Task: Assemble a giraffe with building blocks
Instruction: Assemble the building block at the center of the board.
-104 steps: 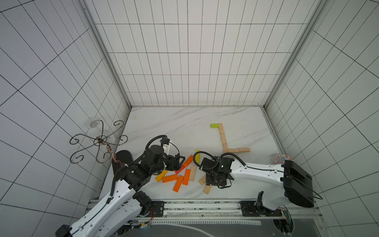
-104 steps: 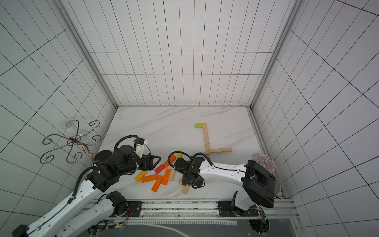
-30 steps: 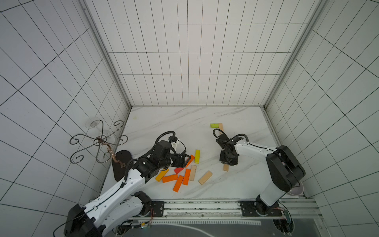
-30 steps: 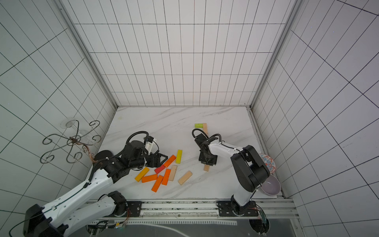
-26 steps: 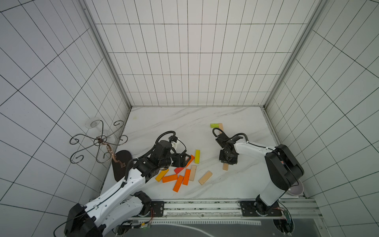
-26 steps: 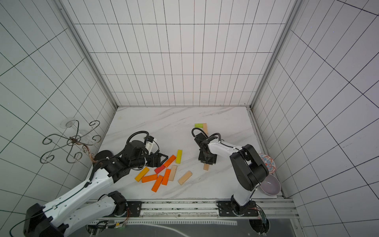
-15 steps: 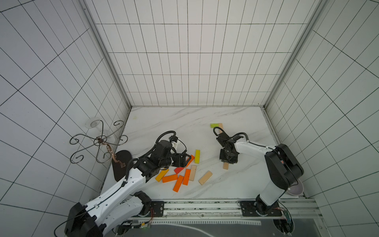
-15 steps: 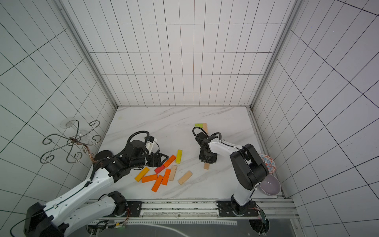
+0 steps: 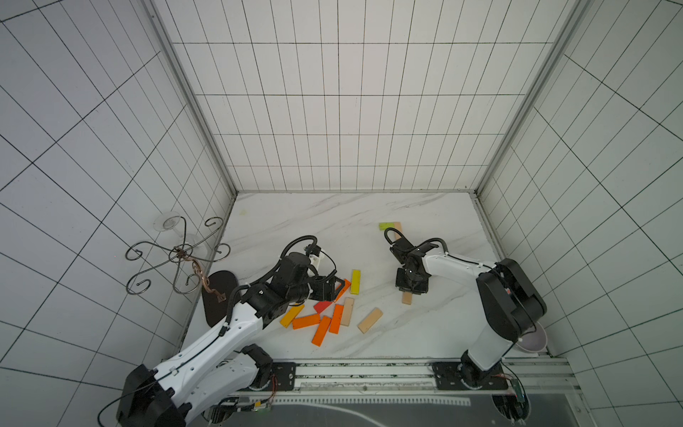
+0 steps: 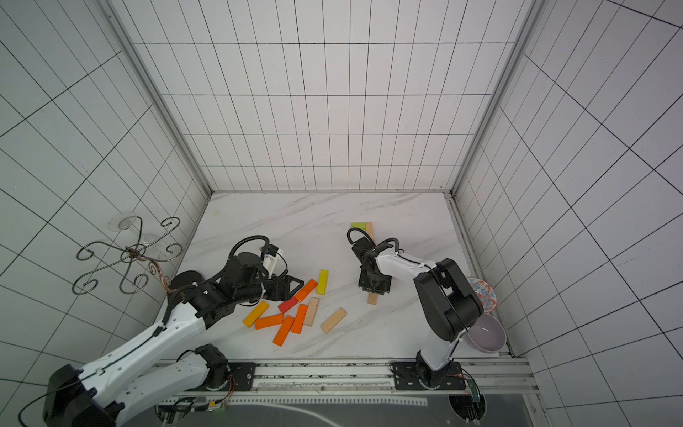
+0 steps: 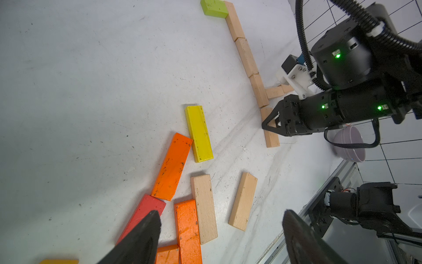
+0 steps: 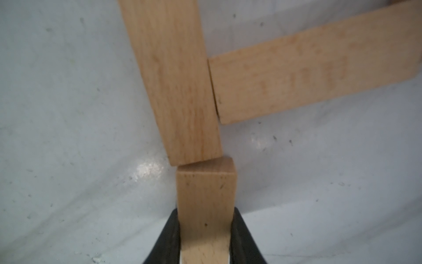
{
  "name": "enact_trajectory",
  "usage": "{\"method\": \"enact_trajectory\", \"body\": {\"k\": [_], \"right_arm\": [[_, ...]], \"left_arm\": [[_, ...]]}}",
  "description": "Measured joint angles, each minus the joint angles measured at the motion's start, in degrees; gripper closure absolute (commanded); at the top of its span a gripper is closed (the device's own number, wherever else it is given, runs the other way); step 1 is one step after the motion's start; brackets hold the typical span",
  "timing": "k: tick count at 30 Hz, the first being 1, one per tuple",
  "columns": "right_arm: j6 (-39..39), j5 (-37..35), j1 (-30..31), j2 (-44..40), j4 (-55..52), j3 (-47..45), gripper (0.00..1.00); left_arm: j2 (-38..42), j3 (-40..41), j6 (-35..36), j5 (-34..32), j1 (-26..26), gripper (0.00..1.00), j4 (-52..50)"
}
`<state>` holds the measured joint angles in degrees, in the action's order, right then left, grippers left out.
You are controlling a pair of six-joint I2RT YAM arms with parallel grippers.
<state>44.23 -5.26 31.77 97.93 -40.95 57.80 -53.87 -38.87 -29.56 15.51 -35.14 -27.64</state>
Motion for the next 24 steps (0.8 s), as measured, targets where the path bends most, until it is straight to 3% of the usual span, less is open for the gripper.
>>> {"method": "enact_trajectory", "body": {"k": [24], "right_arm": [[-0.8,-1.1,-0.4,0.6,-0.7,0.9,0.52]], "left_arm": [[0.2,0.0,0.1,0.0,0.0,0.16,0.0]]}}
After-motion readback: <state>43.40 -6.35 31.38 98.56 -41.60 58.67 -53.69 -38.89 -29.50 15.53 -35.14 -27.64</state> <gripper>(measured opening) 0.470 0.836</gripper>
